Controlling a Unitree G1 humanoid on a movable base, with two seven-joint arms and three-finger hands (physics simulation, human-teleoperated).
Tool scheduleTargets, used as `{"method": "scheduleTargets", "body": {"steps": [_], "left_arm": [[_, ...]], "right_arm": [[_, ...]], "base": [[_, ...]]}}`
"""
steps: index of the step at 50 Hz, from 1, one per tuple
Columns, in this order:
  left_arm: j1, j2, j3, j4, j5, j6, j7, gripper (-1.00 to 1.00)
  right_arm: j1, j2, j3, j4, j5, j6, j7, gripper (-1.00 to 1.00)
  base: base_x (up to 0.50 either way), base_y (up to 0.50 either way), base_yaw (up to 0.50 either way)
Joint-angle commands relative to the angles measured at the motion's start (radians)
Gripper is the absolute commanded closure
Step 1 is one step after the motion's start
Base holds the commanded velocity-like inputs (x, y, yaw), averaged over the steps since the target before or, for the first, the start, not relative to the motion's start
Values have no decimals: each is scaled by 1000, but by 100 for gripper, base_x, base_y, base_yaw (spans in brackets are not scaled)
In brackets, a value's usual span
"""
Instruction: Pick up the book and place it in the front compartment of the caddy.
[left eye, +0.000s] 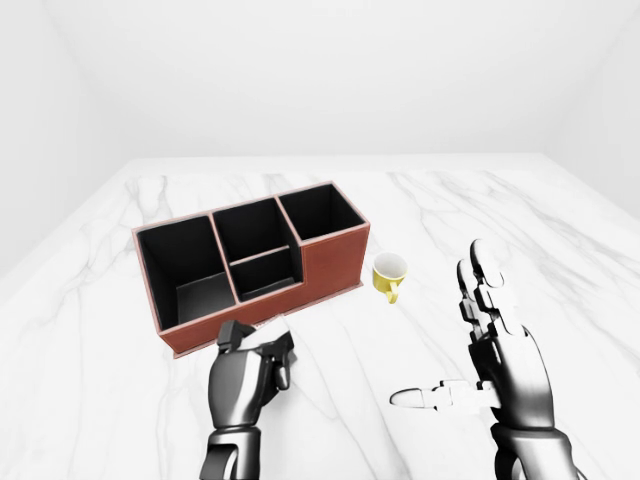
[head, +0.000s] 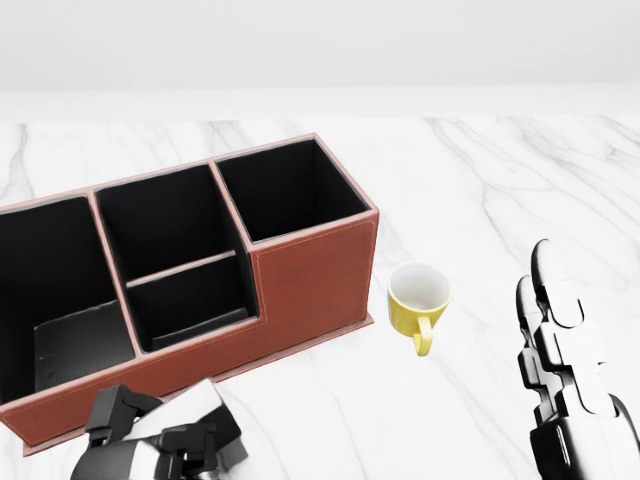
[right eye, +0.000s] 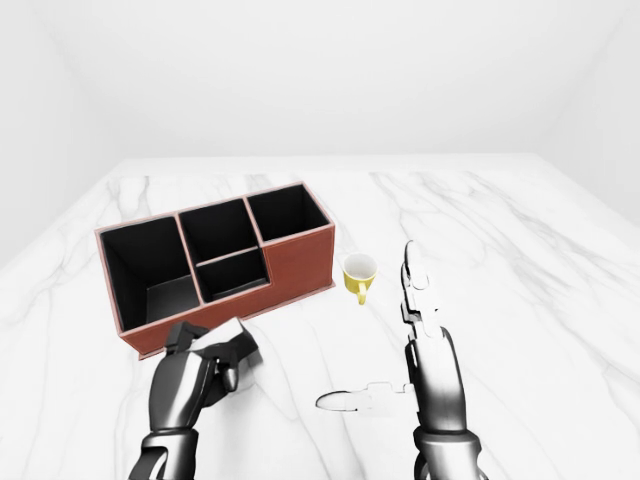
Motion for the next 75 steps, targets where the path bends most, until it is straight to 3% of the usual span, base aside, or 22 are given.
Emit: {"method": "scheduleTargets", "body": {"steps": [1, 7, 13, 18, 20, 21, 23, 26, 33, 35, 40, 44, 48, 53, 60, 66, 69, 75], "left_arm": [[90, 32, -67, -258, 120, 0, 72, 100], [137, 68, -133, -441, 167, 0, 111, 100], [122, 82, -206, -537, 242, 0, 103, 100], [98, 87, -287, -604, 320, 0, 50, 100], [62, 72, -290, -618, 353, 0, 8, 100], [16, 48, -280, -631, 383, 0, -50, 100], [-7, 29, -275, -642, 414, 0, -79, 100], [-114, -52, -265, -690, 506, 0, -256, 100], [-284, -184, -193, -718, 607, 0, -487, 100], [-388, -220, -110, -674, 610, 0, -592, 100], [-567, -260, 30, -599, 610, 0, -683, 100], [-695, -256, 107, -526, 596, 0, -759, 100], [-822, -201, 196, -387, 586, 0, -764, 100], [-918, -145, 239, -286, 567, 0, -788, 100], [-1078, -95, 245, -95, 506, 0, -751, 100], [-1161, -81, 251, 65, 406, 0, -742, 100], [-1195, -61, 253, 181, 426, 0, -681, 100], [-1254, -34, 269, 354, 352, 0, -608, 100]], "right_arm": [[-4, 0, 0, 2, -1, 0, 2, -100], [-13, 1, 0, 5, -2, 0, 3, -100], [-23, 0, 3, 13, -4, 0, 2, -100], [-16, -1, 1, 10, -1, 0, 2, -100], [-13, 0, -5, 11, 4, 0, 4, -100], [-13, 1, -8, 13, 6, 0, 5, -100], [-13, 3, -9, 13, 5, 0, 7, -100], [-15, 6, -13, 17, 7, 0, 9, -100], [-24, 5, -5, 30, -2, 0, 8, -100], [-20, 5, -9, 28, 3, 0, 8, -100], [-29, 8, -12, 40, 3, 0, 11, -100], [-34, 5, -4, 43, -3, 0, 8, -100], [-26, 4, -7, 35, 1, 0, 7, -100], [-38, 5, -1, 44, -6, 0, 4, -100], [-44, 1, 1, 45, -5, 0, 0, -100], [-47, 2, -1, 51, -4, 0, 0, -100], [-50, 2, -1, 54, -4, 0, 0, -100], [-47, 1, 0, 53, -4, 0, 0, -100]], "base": [[0, 0, 0], [0, 0, 0], [0, 0, 0], [0, 0, 0], [0, 0, 0], [0, 0, 0], [0, 0, 0], [0, 0, 0], [0, 0, 0], [0, 0, 0], [0, 0, 0], [0, 0, 0], [0, 0, 0], [0, 0, 0], [0, 0, 0], [0, 0, 0], [0, 0, 0], [0, 0, 0]]}}
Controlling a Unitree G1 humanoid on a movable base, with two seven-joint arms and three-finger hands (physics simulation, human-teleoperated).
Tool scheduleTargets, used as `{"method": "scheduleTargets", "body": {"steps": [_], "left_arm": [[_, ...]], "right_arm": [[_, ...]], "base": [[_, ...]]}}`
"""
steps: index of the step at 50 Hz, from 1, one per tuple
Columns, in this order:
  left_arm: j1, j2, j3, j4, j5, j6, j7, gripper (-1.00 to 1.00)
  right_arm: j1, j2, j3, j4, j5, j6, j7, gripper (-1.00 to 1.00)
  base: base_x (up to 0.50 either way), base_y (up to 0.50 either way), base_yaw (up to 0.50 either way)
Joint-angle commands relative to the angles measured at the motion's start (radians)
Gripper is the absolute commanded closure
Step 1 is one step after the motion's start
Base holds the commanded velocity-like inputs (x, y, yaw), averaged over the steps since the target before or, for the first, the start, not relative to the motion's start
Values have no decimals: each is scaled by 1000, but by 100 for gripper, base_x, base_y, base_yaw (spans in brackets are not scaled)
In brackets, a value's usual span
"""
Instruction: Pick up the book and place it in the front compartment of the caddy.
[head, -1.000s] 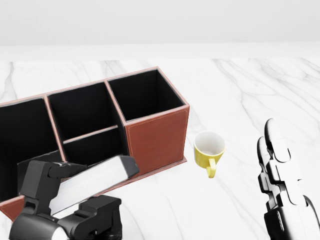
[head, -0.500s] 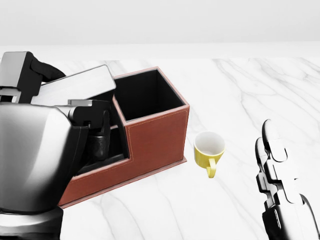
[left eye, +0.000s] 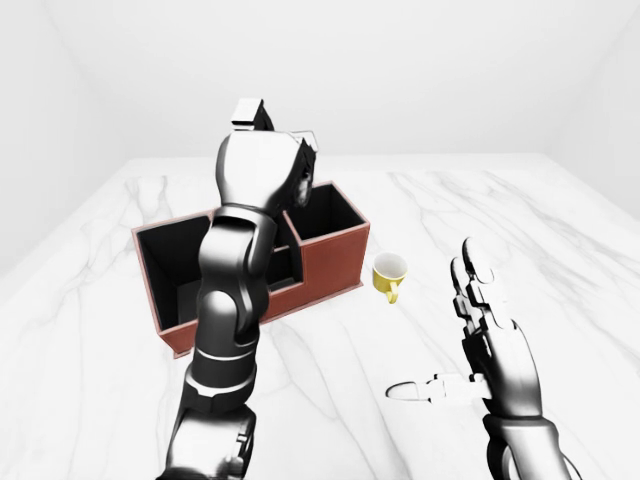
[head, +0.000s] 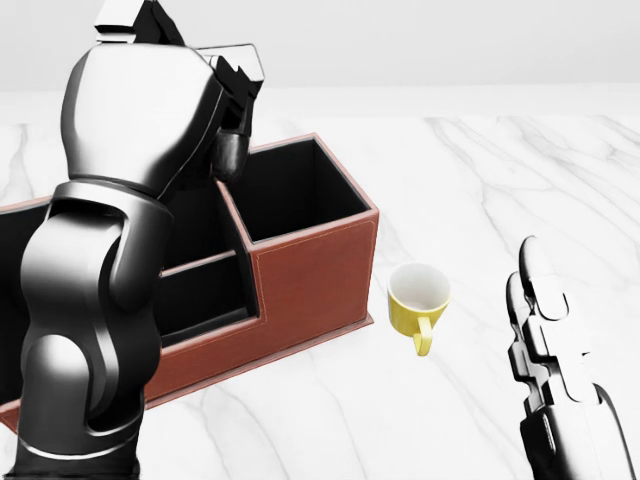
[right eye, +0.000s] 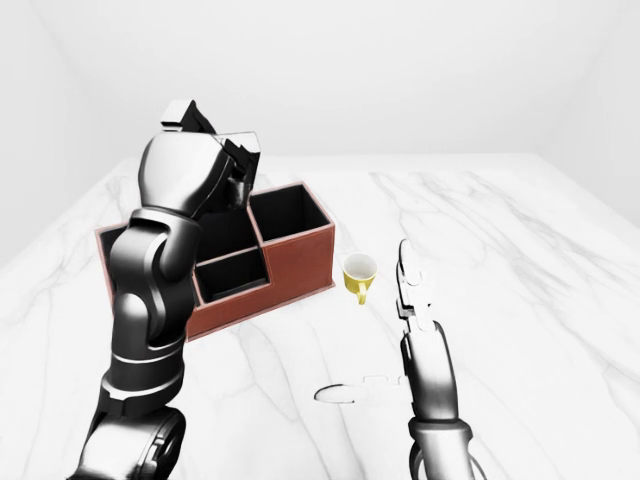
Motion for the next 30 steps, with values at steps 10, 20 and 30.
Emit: {"method": "scheduleTargets", "body": {"steps": [10, 20, 30], "left_arm": [[-226, 97, 38, 514, -20, 0, 199, 100], [-254, 131, 57, 585, -71, 0, 216, 100], [-220, 147, 59, 551, -124, 0, 212, 100]], "right_arm": [[-2, 2, -6, 3, 3, 0, 3, -100], [-12, 3, -7, 4, 0, 0, 5, -100], [-13, 4, -7, 0, 0, 0, 5, -100]], "base": [[0, 0, 0], [0, 0, 0], [0, 0, 0]]}}
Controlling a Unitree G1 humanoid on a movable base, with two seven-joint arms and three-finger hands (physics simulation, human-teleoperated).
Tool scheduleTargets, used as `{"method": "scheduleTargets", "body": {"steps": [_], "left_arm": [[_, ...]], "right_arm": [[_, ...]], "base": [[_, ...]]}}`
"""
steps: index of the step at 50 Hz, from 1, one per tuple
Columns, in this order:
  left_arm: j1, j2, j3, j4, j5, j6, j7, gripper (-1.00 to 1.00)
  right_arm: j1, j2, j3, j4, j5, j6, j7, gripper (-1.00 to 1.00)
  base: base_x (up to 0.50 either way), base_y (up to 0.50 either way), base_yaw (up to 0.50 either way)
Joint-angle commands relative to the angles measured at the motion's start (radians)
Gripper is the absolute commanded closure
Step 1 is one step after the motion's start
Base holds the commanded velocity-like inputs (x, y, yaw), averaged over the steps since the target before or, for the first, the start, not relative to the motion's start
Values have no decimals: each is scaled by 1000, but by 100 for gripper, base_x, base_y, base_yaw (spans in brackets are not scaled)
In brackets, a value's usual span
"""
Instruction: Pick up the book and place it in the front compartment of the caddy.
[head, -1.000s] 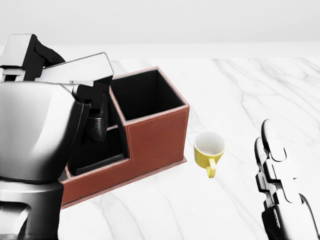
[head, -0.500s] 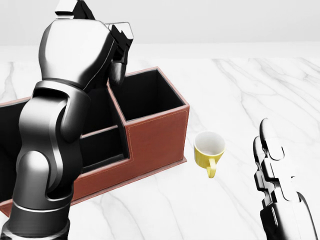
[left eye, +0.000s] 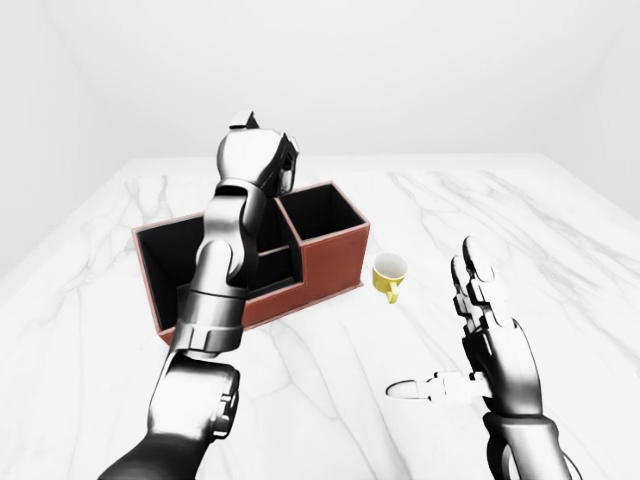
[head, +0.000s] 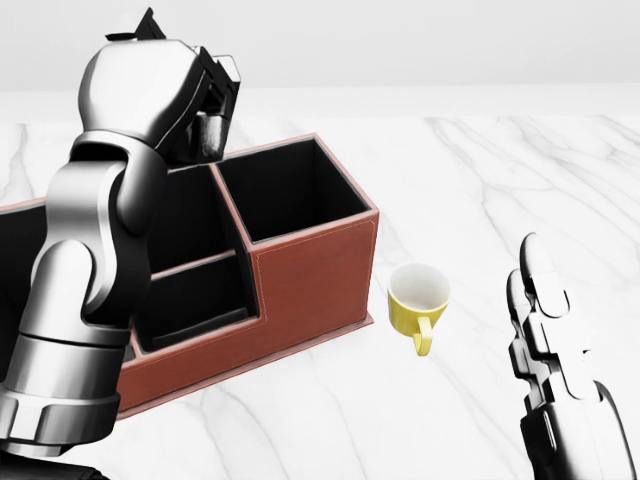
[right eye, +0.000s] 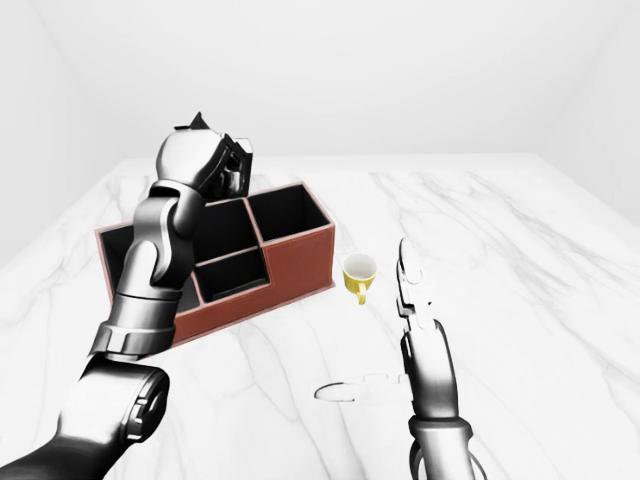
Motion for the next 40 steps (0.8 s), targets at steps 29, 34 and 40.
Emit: {"method": "scheduleTargets", "body": {"steps": [29, 34, 40], "left_arm": [[153, 2, 19, -240, 81, 0, -66, 100], [177, 5, 26, -231, 52, 0, -48, 100], [186, 19, 26, -183, 29, 0, -6, 100]], "right_arm": [[5, -1, 3, -4, -1, 0, -1, -100], [6, -2, 3, -2, 0, 0, -2, -100], [6, -2, 7, 0, -3, 0, -4, -100]], "base": [[0, 0, 0], [0, 0, 0], [0, 0, 0]]}}
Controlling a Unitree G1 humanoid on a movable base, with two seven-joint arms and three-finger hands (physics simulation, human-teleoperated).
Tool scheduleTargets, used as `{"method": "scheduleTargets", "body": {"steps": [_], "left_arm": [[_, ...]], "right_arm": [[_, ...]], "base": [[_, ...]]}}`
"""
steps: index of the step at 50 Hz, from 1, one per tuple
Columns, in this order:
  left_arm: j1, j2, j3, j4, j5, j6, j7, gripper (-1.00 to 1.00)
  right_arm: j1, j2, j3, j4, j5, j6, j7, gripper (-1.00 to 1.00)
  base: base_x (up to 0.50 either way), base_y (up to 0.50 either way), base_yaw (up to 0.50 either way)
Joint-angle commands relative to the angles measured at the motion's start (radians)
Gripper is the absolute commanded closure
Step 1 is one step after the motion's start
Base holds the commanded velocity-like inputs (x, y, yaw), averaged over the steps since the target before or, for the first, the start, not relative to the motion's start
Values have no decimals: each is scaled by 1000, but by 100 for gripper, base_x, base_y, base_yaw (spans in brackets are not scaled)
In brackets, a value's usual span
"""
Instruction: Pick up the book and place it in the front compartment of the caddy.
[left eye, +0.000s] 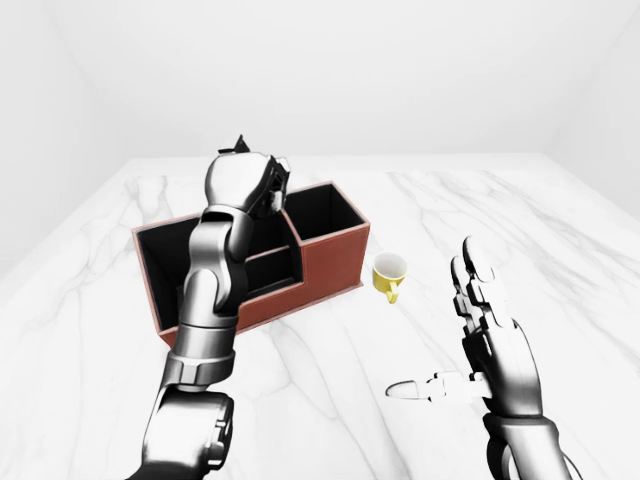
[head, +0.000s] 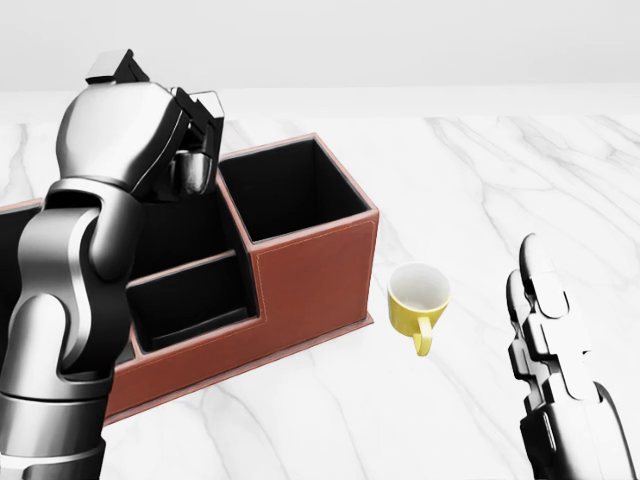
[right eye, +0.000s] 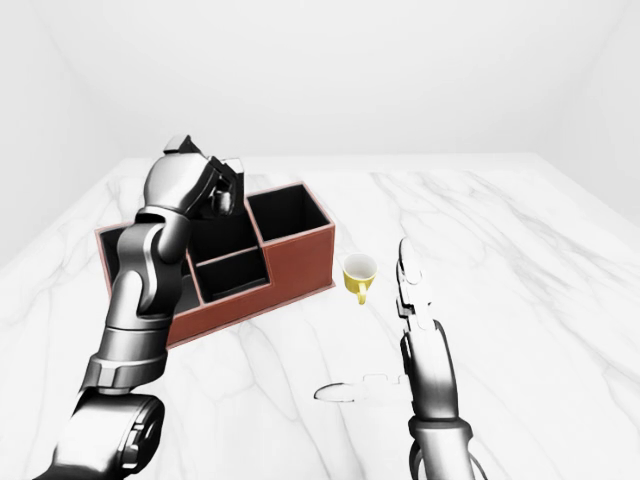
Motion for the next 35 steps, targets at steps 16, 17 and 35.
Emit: {"method": "scheduleTargets", "body": {"steps": [16, 17, 35], "left_arm": [[-43, 26, -9, 281, -43, 0, 236, 100], [-47, 27, -10, 293, -45, 0, 245, 100], [-93, 43, -19, 516, -96, 0, 372, 100]], "right_arm": [[5, -3, 1, 2, 2, 0, -3, -100], [5, -3, 1, 2, 2, 0, -3, -100], [2, -1, 1, 1, 0, 0, -1, -100]], "base": [[0, 0, 0], [0, 0, 0], [0, 0, 0]]}}
